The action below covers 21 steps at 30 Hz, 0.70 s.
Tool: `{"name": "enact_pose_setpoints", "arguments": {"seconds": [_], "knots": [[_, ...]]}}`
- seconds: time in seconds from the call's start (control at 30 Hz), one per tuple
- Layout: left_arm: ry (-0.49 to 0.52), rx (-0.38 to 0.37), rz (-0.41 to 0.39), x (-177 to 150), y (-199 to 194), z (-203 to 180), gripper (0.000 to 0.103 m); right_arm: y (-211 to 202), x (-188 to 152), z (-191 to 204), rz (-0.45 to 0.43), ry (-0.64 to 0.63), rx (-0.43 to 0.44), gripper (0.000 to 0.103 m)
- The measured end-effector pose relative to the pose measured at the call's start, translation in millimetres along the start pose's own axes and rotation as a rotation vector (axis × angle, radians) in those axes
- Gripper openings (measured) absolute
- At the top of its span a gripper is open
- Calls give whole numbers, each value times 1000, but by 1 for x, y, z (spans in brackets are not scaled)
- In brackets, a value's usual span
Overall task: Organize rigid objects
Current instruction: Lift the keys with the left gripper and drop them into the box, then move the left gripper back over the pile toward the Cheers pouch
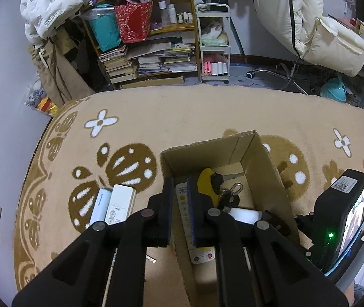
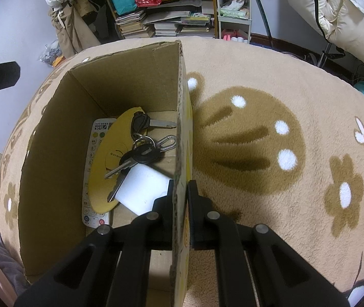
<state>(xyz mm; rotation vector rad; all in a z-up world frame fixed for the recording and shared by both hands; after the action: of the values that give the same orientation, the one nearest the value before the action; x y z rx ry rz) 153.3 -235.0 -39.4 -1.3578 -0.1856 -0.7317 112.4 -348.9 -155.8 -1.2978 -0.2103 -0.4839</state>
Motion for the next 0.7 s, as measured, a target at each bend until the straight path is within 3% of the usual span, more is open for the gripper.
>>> {"name": "enact_pose_setpoints", "arguments": {"seconds": [0.17,0.33,0.4,0.53,0.7], "knots": [[-12,13,19,-6,1,14,14,0,0,0,0,1,1,9],[-37,25,39,-18,4,35,27,0,0,0,0,0,0,9],[-45,27,42,-24,5,42,45,0,0,0,1,0,0,9],[-51,53,44,-37,9,56,56,0,0,0,1,0,1,9],[-52,98,67,-55,18,71,86,0,0,0,2,-1,0,9]]}}
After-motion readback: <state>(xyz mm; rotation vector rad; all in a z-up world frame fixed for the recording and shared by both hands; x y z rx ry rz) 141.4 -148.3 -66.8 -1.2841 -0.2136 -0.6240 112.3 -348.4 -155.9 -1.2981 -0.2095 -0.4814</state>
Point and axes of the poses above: each gripper's, at about its wrist camera, not at the fingertips, and y roughly the way its jaws point, z to its left, x to its top, the point moved 3 cm from there along y, roughly the way its jaws point, and after that the axes turned 8 degrees about x, right-handed, at the moved point
